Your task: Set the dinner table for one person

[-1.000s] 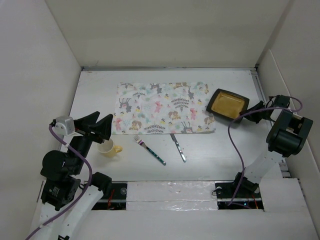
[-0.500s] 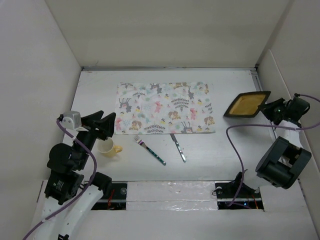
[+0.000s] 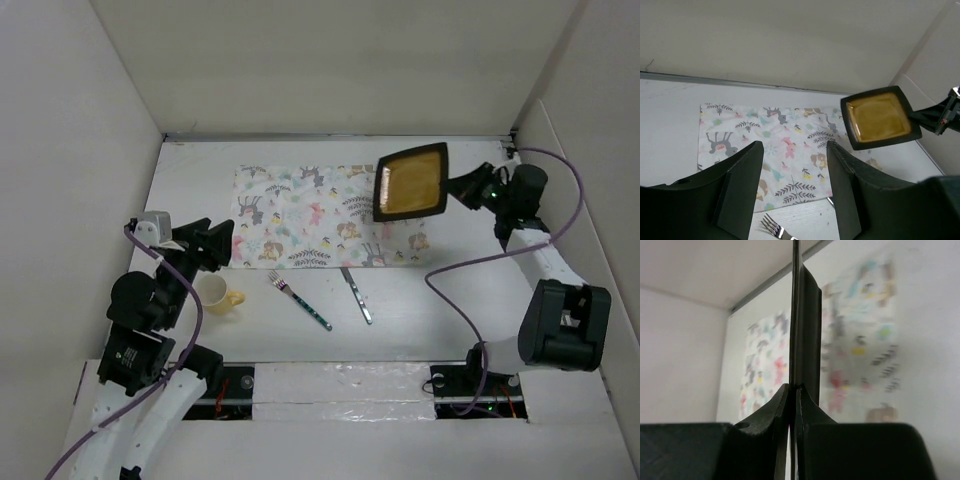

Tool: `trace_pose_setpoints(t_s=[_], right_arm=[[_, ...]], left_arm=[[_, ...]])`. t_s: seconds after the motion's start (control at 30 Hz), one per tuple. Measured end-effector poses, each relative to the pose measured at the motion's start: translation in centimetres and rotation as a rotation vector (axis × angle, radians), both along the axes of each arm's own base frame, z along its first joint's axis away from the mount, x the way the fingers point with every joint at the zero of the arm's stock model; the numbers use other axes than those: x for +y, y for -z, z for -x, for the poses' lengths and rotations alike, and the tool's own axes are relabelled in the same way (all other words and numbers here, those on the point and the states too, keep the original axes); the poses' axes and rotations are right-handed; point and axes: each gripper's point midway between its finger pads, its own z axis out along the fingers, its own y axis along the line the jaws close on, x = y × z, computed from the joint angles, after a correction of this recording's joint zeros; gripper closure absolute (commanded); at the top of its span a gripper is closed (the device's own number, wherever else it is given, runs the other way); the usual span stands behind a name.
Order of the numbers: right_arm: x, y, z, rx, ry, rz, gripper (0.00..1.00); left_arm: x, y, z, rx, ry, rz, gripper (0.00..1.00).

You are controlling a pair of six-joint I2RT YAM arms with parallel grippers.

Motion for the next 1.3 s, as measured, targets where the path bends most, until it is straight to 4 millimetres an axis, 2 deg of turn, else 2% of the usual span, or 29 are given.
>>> trace_pose_setpoints(t_s=[0.13,0.23,0.37,0.47,0.6,0.73,0.9,1.2,1.3], right_arm=[[8.8,-0.9,-1.2,-0.075,-0.202,-0.097,1.00],[14.2,0.0,-2.0,-0.081,-0.312,-0.198,1.00],[19.3,2.4,-2.6,-0.044,-0.385,-0.299,1.00],[22.0,4.2,-2.6,-0.007,-0.402,-0.344,1.00],[24.0,5.5,-3.4,-0.004,-0.399,-0.398,1.00],[24.7,7.0,-3.8,0.019,-0.367,-0.438,1.00],[24.6,8.9,-4.0,0.055,-0.292,-0.456,1.00],[23.4,13.4,-3.0,0.149,-0.173,-0.445,1.00],[23.4,14.0,-3.0,0.167,-0.168,-0.457,1.00]], left_arm=[[0.0,0.8,-0.5,0.021,-0.009,-0.003,0.51],[0.0,1.1,-0.9,0.034,-0.021,-0.002,0.51],[0.2,1.6,-1.2,0.050,-0.039,0.000,0.52],[0.3,1.9,-1.5,0.060,-0.048,-0.003,0.52],[0.4,2.0,-1.7,0.067,-0.059,-0.003,0.53],[0.5,1.9,-1.7,0.065,-0.066,-0.001,0.53],[0.5,2.1,-2.0,0.070,-0.069,-0.003,0.53],[0.3,2.5,-2.5,0.090,-0.070,-0.012,0.54],[0.3,2.6,-2.5,0.091,-0.070,-0.012,0.54]])
